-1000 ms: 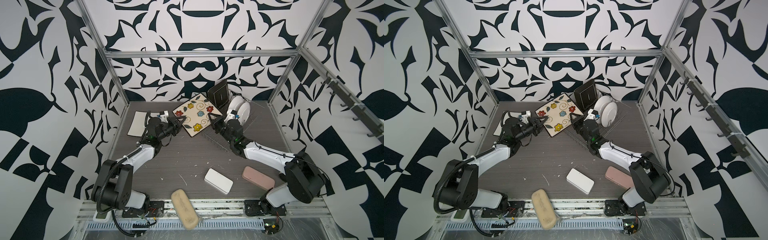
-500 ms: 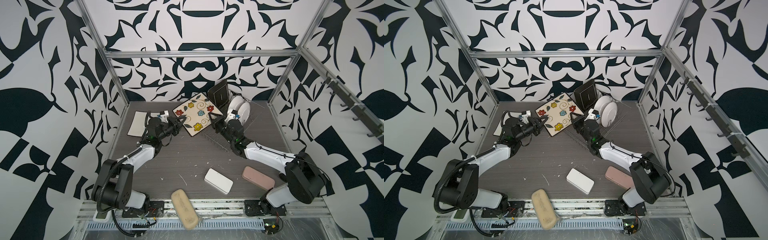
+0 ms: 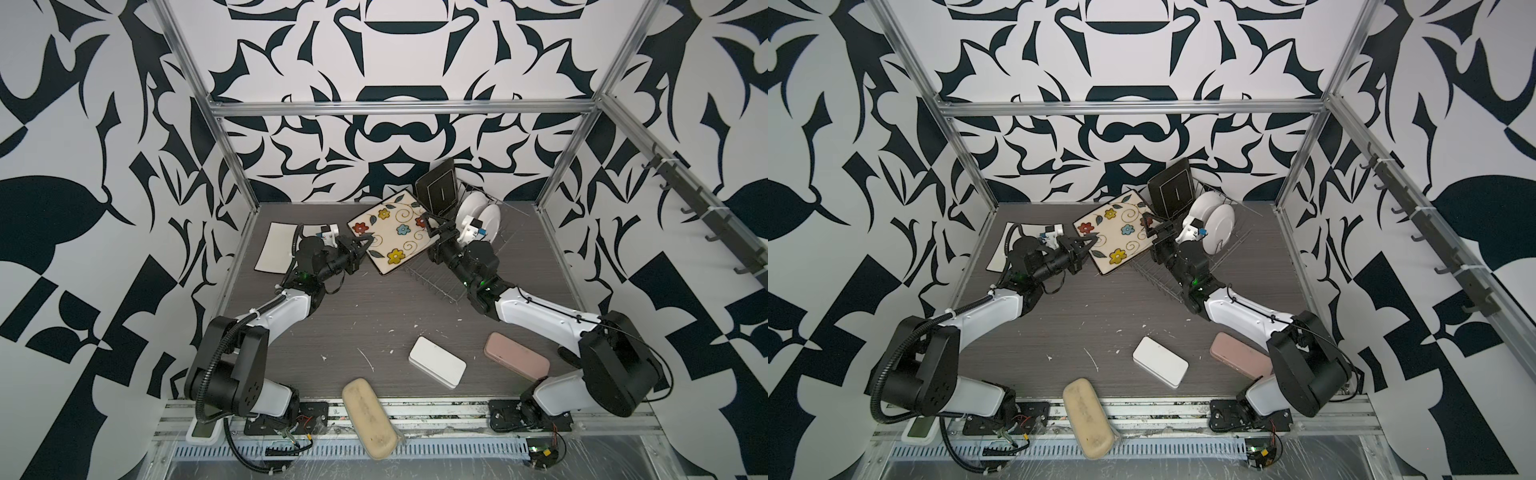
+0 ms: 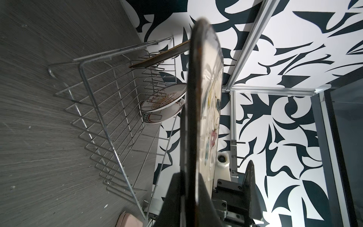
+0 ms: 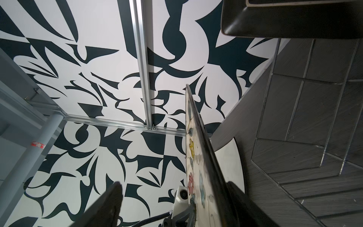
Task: Unload the plates from the dish rack
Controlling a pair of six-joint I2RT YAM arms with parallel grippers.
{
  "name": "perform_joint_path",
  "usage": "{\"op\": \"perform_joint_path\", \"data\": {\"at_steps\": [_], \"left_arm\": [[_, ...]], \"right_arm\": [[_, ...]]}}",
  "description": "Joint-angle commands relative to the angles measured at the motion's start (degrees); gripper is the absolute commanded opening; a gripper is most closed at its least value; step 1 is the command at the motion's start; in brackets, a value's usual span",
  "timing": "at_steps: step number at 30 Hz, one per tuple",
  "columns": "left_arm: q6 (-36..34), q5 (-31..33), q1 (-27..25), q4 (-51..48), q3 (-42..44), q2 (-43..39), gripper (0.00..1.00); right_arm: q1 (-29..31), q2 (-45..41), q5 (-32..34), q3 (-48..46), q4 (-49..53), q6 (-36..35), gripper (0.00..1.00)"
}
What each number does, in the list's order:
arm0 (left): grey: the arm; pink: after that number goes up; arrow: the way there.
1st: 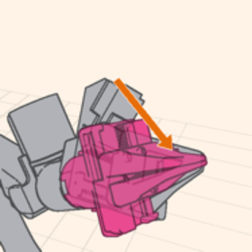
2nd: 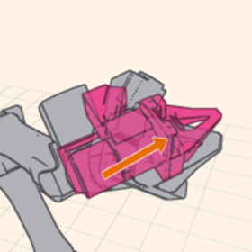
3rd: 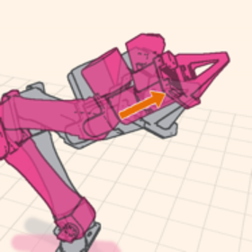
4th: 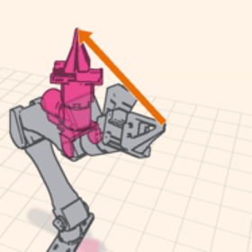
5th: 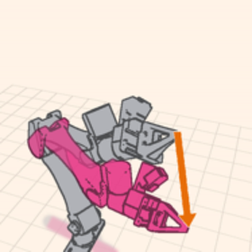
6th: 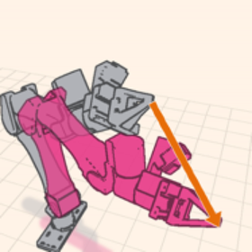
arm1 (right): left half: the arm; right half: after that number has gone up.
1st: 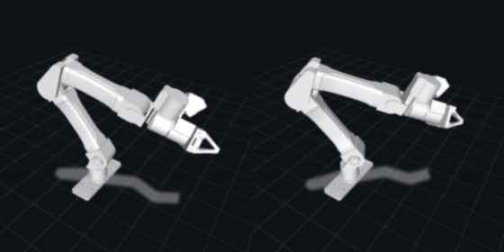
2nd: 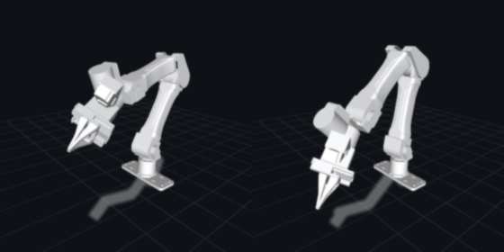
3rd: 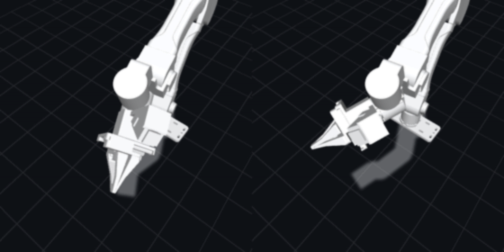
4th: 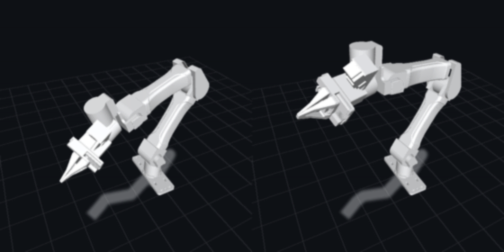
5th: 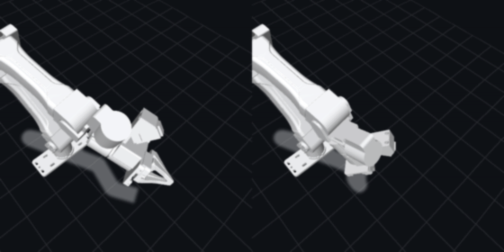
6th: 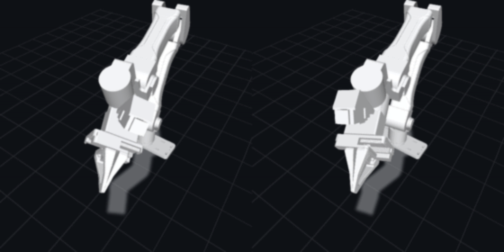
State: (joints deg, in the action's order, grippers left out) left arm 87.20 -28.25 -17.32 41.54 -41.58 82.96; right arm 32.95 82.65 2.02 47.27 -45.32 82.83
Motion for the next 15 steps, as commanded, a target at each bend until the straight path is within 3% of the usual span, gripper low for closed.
{"op": "perform_joint_path", "data": {"at_steps": [1,8,15], "left_arm": [[2.29,1.67,1.92,10.64,0.07,-2.75,0.0],[3.34,0.7,5.93,11.11,0.37,-5.49,0.0],[-0.94,2.54,10.91,4.79,1.06,-13.04,0.0]], "right_arm": [[-0.86,-3.02,0.0,0.46,-7.02,0.66,0.85],[-1.53,-3.62,0.18,-0.57,-6.8,0.96,0.86],[-2.19,-4.94,-0.13,-0.6,-5.77,0.98,0.86]]}}
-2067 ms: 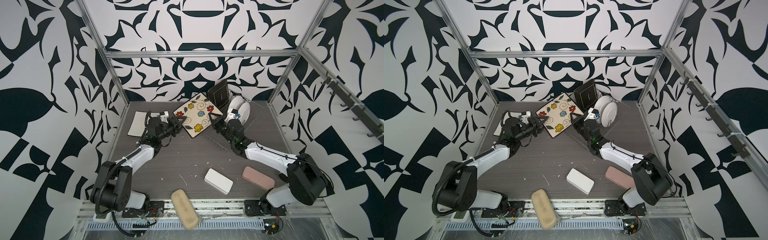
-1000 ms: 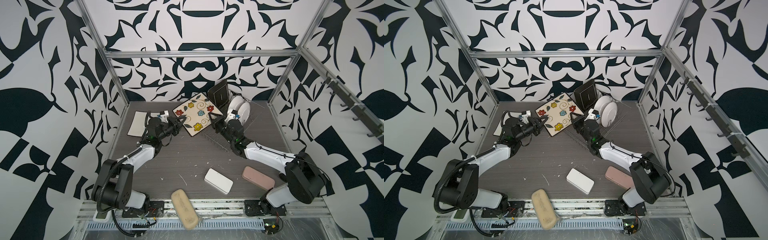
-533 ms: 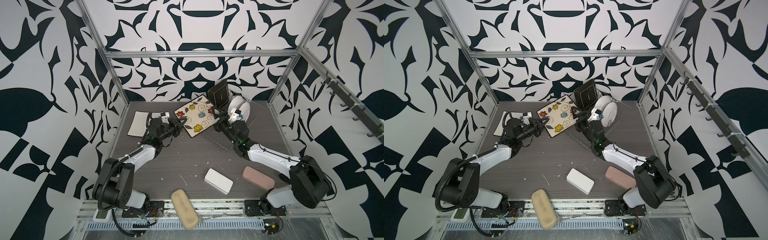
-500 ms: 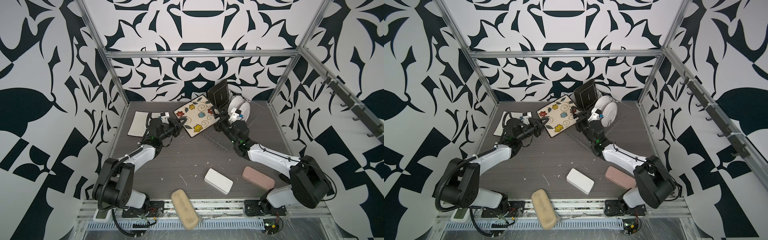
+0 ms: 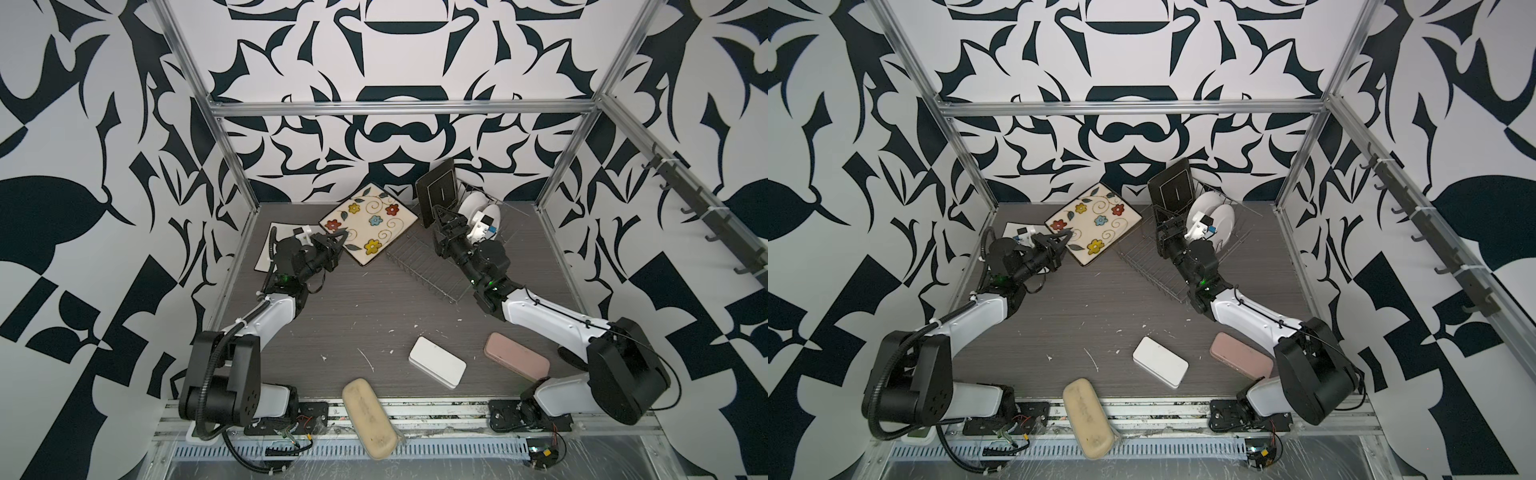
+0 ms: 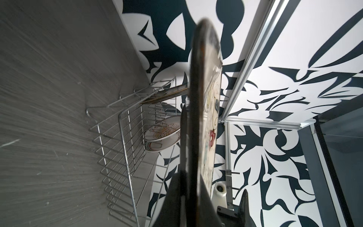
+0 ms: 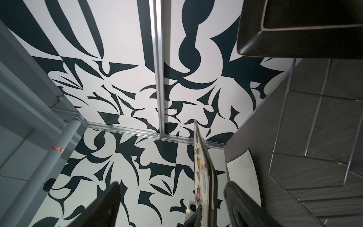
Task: Unload the plates from the dish rack
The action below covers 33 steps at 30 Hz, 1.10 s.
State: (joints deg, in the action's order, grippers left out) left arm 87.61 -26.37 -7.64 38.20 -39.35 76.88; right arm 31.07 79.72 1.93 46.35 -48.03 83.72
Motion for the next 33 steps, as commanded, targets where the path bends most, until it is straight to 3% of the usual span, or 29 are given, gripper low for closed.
{"op": "perform_joint_path", "data": {"at_steps": [1,5,10,14,25,33], "left_arm": [[-2.6,1.52,1.76,6.15,-1.23,-8.09,0.0],[-6.18,6.84,2.86,0.88,-0.14,-12.46,0.0],[-7.38,19.92,3.02,-3.47,5.32,-19.52,0.0],[-8.22,25.69,3.57,-7.38,7.5,-23.23,0.0],[-4.53,30.4,10.29,-8.0,10.58,-22.82,0.0],[-4.59,27.78,16.33,-6.8,11.49,-20.24,0.0]], "right_arm": [[-0.38,-2.18,-0.22,0.6,-2.82,-0.2,0.86],[-0.56,-2.59,-0.53,1.02,-1.6,-1.21,0.86],[-0.55,-3.39,-0.35,0.25,0.47,-2.88,0.86],[-0.5,-4.83,0.12,-0.41,3.5,-5.04,0.86],[-0.57,-7.83,1.39,-0.28,8.81,-7.94,0.86],[-0.55,-9.15,2.94,-1.39,11.09,-9.66,0.86]]}}
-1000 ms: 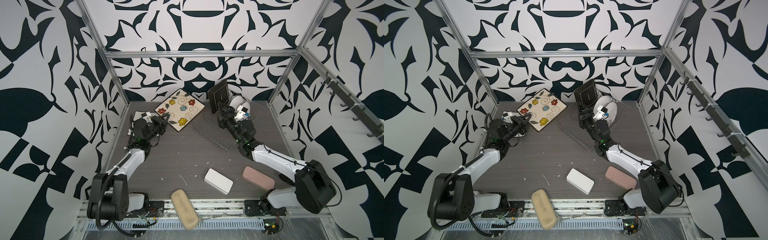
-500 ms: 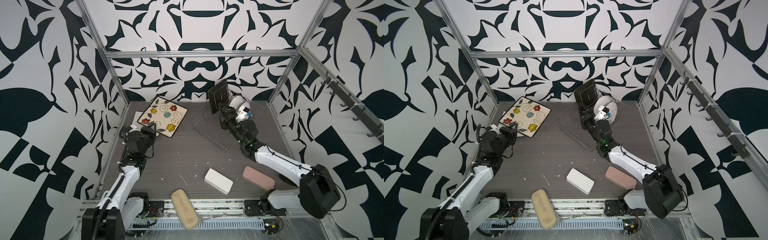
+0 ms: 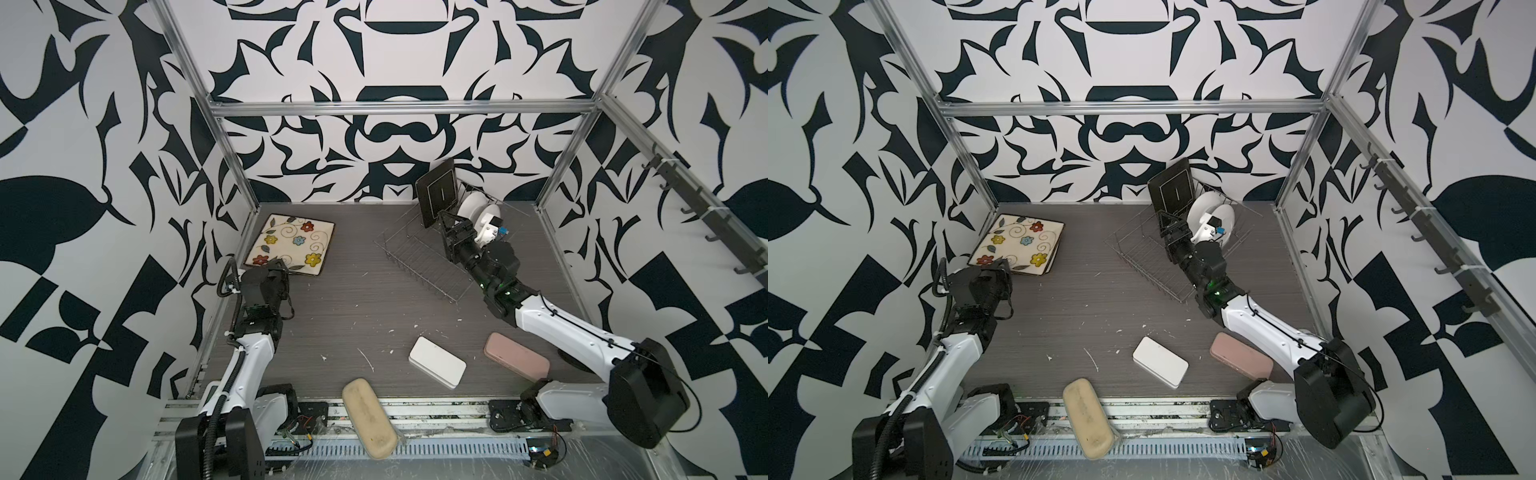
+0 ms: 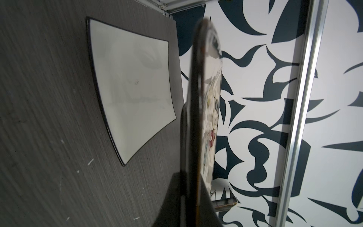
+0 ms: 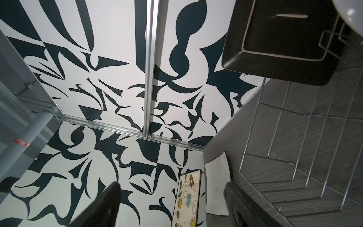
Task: Unload the plates from the dish rack
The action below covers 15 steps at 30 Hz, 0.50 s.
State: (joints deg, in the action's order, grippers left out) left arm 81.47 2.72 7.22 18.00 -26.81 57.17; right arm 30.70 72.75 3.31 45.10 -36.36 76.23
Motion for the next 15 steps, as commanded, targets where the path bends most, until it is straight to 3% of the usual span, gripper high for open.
{"op": "perform_joint_path", "data": {"at_steps": [1,15], "left_arm": [[1.66,-1.78,2.13,13.71,-1.06,0.11,0.0],[1.42,-1.7,4.37,22.69,-0.92,10.7,0.0]], "right_arm": [[-0.2,-2.23,1.69,-0.22,-0.34,-2.47,0.86],[-0.46,0.06,2.14,0.66,0.61,-3.87,0.85]]}}
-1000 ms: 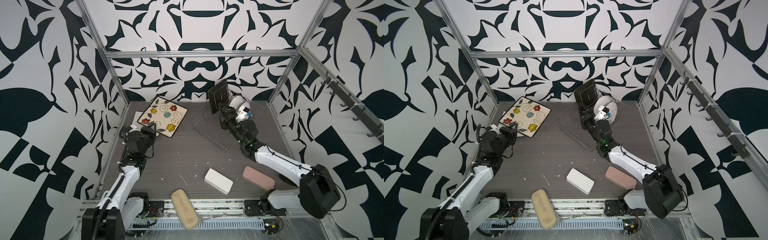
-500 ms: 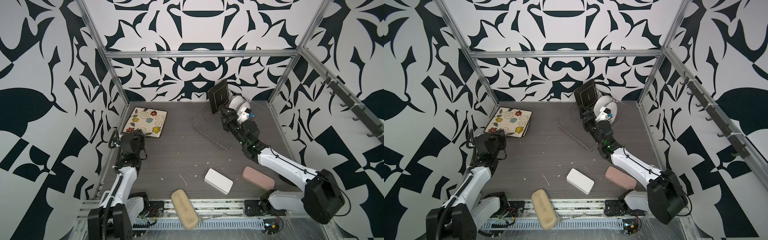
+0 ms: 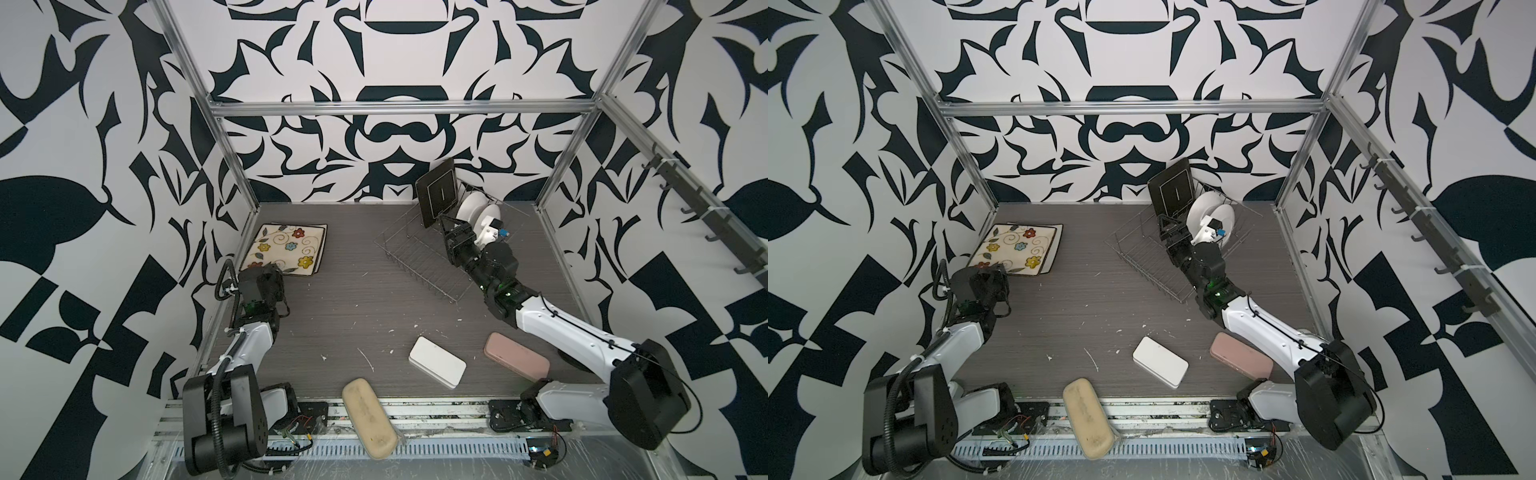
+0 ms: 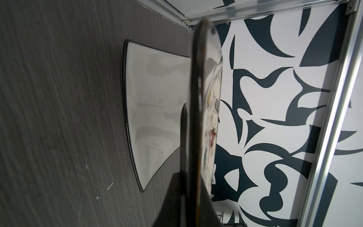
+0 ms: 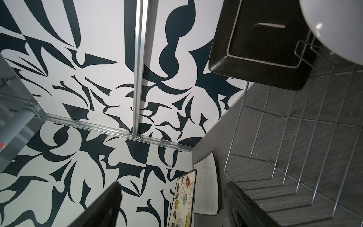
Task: Unload the plates from the dish rack
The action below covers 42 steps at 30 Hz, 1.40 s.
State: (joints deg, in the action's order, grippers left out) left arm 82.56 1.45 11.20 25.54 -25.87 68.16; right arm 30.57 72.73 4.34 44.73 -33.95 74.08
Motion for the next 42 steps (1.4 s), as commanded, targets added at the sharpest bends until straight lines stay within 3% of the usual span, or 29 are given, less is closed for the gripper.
{"op": "perform_joint_path", "data": {"at_steps": [1,12,23,42], "left_arm": [[-0.03,-0.8,0.48,15.78,-2.23,0.76,0.0],[3.11,-3.5,1.18,29.76,-4.23,15.4,0.0],[1.55,-0.2,1.36,26.93,-6.25,17.73,0.0],[1.51,-2.42,1.63,28.35,-9.26,23.1,0.0]], "right_arm": [[-0.42,0.19,1.11,1.06,-1.78,-1.88,0.85],[-0.68,1.28,0.98,1.84,-1.71,-2.41,0.83],[-0.61,1.94,-0.12,3.35,-1.22,-2.35,0.81],[-0.68,1.1,0.14,3.29,-0.06,-3.16,0.81]]}}
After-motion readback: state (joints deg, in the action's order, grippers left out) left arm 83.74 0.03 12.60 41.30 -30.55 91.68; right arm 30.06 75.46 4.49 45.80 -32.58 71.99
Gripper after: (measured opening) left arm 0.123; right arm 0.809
